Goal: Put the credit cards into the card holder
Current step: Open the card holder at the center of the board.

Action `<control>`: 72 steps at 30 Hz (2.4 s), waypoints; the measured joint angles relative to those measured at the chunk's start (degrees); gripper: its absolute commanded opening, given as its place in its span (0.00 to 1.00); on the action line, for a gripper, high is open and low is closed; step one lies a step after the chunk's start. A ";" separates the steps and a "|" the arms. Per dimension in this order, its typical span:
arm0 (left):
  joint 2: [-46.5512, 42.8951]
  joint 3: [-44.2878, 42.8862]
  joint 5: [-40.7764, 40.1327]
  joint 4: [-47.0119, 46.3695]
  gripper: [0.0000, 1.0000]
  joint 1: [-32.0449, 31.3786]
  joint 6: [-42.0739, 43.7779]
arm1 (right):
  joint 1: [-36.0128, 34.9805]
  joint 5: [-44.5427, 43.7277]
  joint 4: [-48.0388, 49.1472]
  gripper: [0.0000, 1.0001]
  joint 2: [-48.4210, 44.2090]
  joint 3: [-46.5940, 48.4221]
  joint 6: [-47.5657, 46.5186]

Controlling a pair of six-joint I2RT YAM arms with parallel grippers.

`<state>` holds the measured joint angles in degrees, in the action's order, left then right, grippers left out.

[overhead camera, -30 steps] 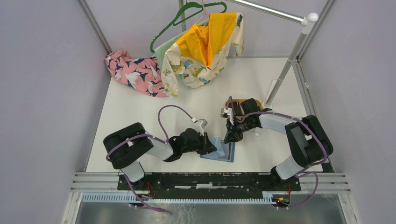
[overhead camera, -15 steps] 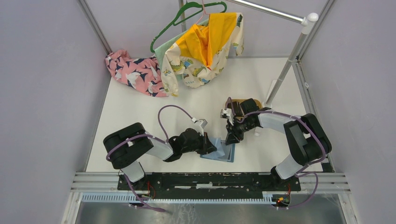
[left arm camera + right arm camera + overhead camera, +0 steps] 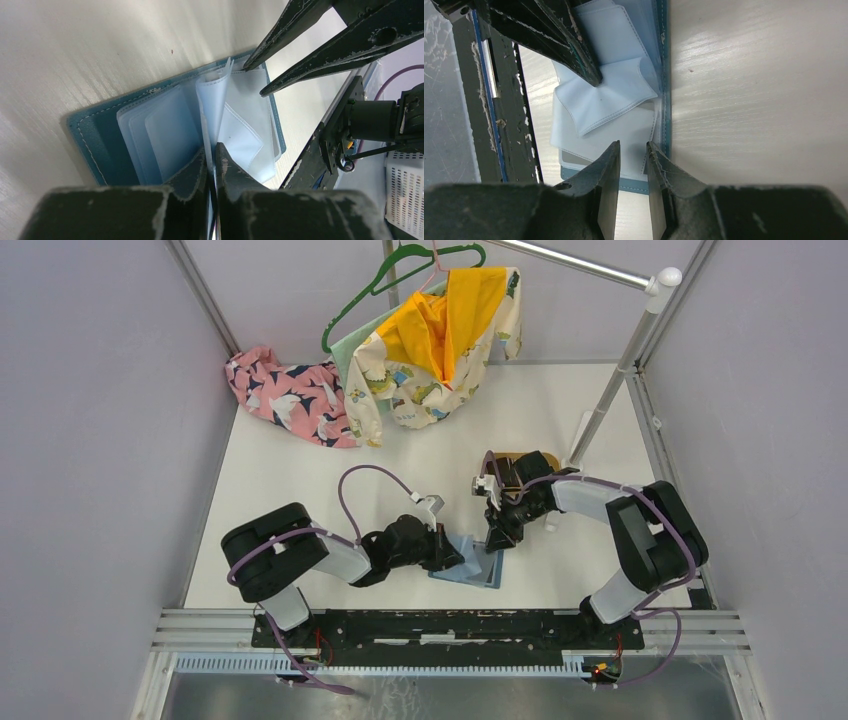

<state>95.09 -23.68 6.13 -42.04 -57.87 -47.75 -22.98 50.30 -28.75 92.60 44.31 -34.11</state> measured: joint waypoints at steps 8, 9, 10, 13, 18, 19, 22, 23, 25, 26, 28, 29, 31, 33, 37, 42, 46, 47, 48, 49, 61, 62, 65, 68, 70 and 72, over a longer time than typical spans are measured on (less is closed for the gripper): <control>-0.50 -0.85 1.20 0.52 0.55 -0.02 -0.44 | -0.46 -0.61 -0.04 0.27 0.17 0.02 -0.24; -0.94 -0.98 1.40 0.98 0.61 -0.02 -0.55 | -0.63 -0.66 0.00 0.27 0.22 0.02 -0.24; -1.57 -1.11 1.44 1.73 0.65 -0.09 -0.55 | -0.79 -0.68 0.02 0.27 0.26 0.04 -0.24; -4.13 -1.40 0.79 4.81 0.72 -0.24 -0.24 | -1.25 -0.63 0.20 0.26 0.50 0.04 -0.13; -10.91 -1.64 -3.48 14.91 0.74 -0.46 2.84 | -1.57 -0.55 0.37 0.26 0.92 0.24 0.39; -12.55 -1.66 -4.72 17.42 0.74 -0.57 3.58 | -1.57 -0.48 0.37 0.26 0.92 0.24 0.46; -18.18 -1.73 -8.13 24.61 0.73 -1.40 6.29 | -1.62 -0.48 0.44 0.26 0.96 0.26 0.68; -20.35 -1.73 -9.16 26.47 0.71 -2.03 7.48 | -1.64 -0.46 0.52 0.26 1.03 0.28 0.81; -24.09 -1.73 -10.86 28.79 0.68 -4.09 10.01 | -1.68 -0.42 0.61 0.26 1.16 0.37 0.90; -26.14 -1.60 -11.74 29.40 0.67 -5.73 11.67 | -1.75 -0.42 0.61 0.26 1.25 0.46 0.98; -30.08 -0.76 -13.38 29.22 0.66 -9.88 15.47 | -1.81 -0.42 0.70 0.26 1.25 0.50 1.07; -31.52 -0.20 -13.88 28.89 0.67 -11.63 17.09 | -1.84 -0.42 0.72 0.26 1.25 0.50 1.09; -33.62 1.62 -16.72 26.99 0.71 -16.13 21.35 | -1.86 -0.42 0.79 0.26 1.27 0.50 1.11; -33.81 4.11 -20.96 24.22 0.75 -20.92 26.36 | -1.90 -0.44 0.83 0.26 1.27 0.50 1.14; -29.92 7.85 -29.35 19.54 0.78 -28.39 36.04 | -1.95 -0.44 0.83 0.26 1.29 0.52 1.14; -20.11 7.76 -38.12 13.18 0.79 -29.27 44.48 | -2.03 -0.39 0.90 0.26 1.55 0.63 1.22; -14.34 7.54 -43.15 7.61 0.79 -29.27 48.06 | -2.05 -0.37 0.87 0.27 1.62 0.70 1.27; -13.55 7.52 -43.74 6.38 0.79 -29.27 48.63 | -2.08 -0.37 0.87 0.27 1.62 0.70 1.27; -12.68 7.41 -44.13 4.92 0.79 -29.27 49.09 | -2.10 -0.37 0.87 0.27 1.62 0.72 1.27; -11.74 7.13 -44.30 3.67 0.79 -29.29 49.53 | -2.12 -0.37 0.87 0.27 1.62 0.72 1.27; -6.56 4.92 -42.86 -5.42 0.77 -29.33 50.42 | -2.47 -0.37 0.87 0.27 1.66 0.87 1.27; -6.36 4.81 -42.86 -5.66 0.77 -29.33 50.42 | -2.51 -0.37 0.90 0.27 1.66 0.87 1.27; -5.73 4.33 -42.99 -6.25 0.76 -29.33 50.42 | -2.54 -0.37 0.90 0.27 1.66 0.87 1.27; -4.57 3.45 -43.23 -6.54 0.72 -29.33 50.42 | -2.54 -0.33 0.87 0.28 1.66 0.87 1.27; -3.56 2.75 -43.54 -6.54 0.68 -29.35 50.42 | -2.54 -0.31 0.87 0.28 1.66 0.87 1.27; -2.60 2.08 -43.85 -6.51 0.64 -29.35 50.40 | -2.54 -0.31 0.87 0.28 1.66 0.87 1.27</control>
<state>92.49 -21.61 -37.71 -48.56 -87.22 2.66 -25.52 50.00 -27.88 94.26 45.19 -32.84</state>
